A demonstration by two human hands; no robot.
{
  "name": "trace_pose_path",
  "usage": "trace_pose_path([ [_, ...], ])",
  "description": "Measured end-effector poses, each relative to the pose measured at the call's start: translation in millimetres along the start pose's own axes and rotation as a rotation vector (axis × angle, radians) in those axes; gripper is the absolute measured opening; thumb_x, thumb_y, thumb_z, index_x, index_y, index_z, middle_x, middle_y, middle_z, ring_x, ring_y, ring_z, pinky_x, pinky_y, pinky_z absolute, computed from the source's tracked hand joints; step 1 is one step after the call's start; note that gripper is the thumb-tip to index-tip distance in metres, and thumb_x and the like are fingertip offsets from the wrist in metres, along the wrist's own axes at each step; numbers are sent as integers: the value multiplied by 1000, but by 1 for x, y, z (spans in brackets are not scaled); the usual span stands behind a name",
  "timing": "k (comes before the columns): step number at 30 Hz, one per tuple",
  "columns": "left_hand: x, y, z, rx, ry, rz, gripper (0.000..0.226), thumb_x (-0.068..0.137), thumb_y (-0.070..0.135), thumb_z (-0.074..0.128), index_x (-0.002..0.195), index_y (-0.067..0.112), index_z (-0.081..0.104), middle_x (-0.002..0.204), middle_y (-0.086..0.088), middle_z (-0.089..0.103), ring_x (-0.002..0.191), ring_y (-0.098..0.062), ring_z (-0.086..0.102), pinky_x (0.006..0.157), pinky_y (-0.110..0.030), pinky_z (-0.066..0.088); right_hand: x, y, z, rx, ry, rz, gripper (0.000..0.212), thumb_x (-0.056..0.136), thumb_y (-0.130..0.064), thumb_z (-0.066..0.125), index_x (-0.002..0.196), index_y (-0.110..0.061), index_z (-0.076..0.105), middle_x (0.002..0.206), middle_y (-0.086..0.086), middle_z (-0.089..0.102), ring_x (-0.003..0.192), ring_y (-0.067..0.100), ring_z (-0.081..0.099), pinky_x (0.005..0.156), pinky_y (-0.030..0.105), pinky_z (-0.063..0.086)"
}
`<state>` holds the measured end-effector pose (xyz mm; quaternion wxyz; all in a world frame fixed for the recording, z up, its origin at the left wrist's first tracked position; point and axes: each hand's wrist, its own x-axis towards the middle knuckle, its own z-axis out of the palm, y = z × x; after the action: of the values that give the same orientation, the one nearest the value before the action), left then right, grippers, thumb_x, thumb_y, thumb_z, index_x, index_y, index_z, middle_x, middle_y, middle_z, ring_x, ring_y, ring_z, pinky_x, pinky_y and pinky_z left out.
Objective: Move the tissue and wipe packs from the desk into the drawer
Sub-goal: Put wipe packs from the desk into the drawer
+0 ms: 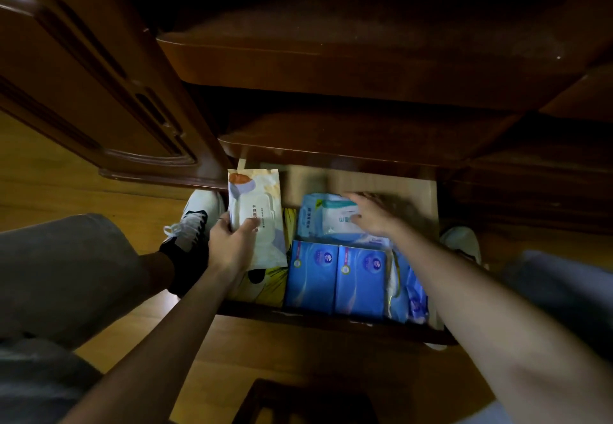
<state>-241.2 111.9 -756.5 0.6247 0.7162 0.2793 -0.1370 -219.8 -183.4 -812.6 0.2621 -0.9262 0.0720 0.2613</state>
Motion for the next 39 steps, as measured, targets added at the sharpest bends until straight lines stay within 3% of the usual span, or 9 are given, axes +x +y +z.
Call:
trace_pose_path([
  [2, 1, -2, -1, 3, -1, -4, 34, 87, 18, 74, 119, 13, 65, 103, -6, 74, 87, -21, 73, 67, -33, 59, 1, -3, 10, -108, -15, -24, 69, 89, -10, 67, 151, -27, 39, 154, 2, 42, 139, 25, 37, 115, 41, 32],
  [12, 0, 1, 8, 97, 7, -9, 28, 83, 24, 75, 109, 18, 68, 91, 1, 76, 67, -2, 72, 46, -17, 52, -4, -13, 20, -333, 31, -81, 71, 84, -36, 74, 147, -32, 41, 137, 5, 39, 127, 27, 42, 101, 45, 42],
  [15, -3, 5, 12, 103, -63, -41, 26, 80, 29, 73, 105, 22, 68, 95, -3, 77, 75, -12, 75, 62, -33, 62, -10, -11, 18, -364, 107, -41, 62, 83, -31, 76, 138, -23, 47, 137, 5, 45, 126, 25, 44, 100, 40, 42],
  [20, -19, 13, 32, -279, -295, -297, 33, 91, 13, 64, 123, 9, 62, 112, -15, 75, 102, -33, 71, 83, -46, 59, -24, 2, 5, 181, 196, 129, 30, 93, -18, 63, 116, -25, 46, 110, 1, 58, 89, 18, 57, 64, 28, 41],
  [24, -36, 23, 67, -469, -368, -449, 31, 101, 13, 52, 130, 1, 56, 110, -19, 72, 74, -25, 74, 76, -42, 57, -35, 7, -23, 500, 442, 229, 16, 97, -16, 50, 106, -23, 61, 104, 4, 66, 81, 18, 61, 66, 32, 46],
  [27, -46, 23, 90, -495, -350, -474, 33, 103, 9, 50, 134, -1, 55, 121, -19, 69, 107, -40, 68, 74, -40, 57, -47, 6, -33, 586, 241, 210, 33, 91, -57, 46, 93, -31, 66, 104, -2, 67, 89, 16, 60, 76, 34, 45],
  [30, -55, 22, 102, -488, -433, -437, 30, 102, 4, 47, 131, 1, 55, 119, -23, 69, 106, -34, 69, 78, -39, 58, -60, 1, -28, 475, -30, 152, 63, 62, -93, 50, 101, -45, 61, 107, -17, 60, 94, 7, 57, 73, 31, 44],
  [34, -57, 19, 106, -540, -433, -423, 30, 103, 3, 44, 131, 4, 55, 127, -22, 66, 107, -30, 67, 88, -39, 54, -54, 1, -27, 669, -87, 180, 75, 60, -83, 69, 117, -40, 47, 108, -16, 52, 98, 12, 54, 71, 31, 42],
  [39, -49, 17, 100, -182, -380, -225, 31, 94, 28, 66, 120, 13, 63, 104, -11, 77, 97, -26, 74, 86, -41, 59, -30, 7, -34, 664, 216, 66, 9, 88, -26, 74, 96, -25, 69, 102, -3, 67, 94, 15, 63, 64, 17, 49],
])
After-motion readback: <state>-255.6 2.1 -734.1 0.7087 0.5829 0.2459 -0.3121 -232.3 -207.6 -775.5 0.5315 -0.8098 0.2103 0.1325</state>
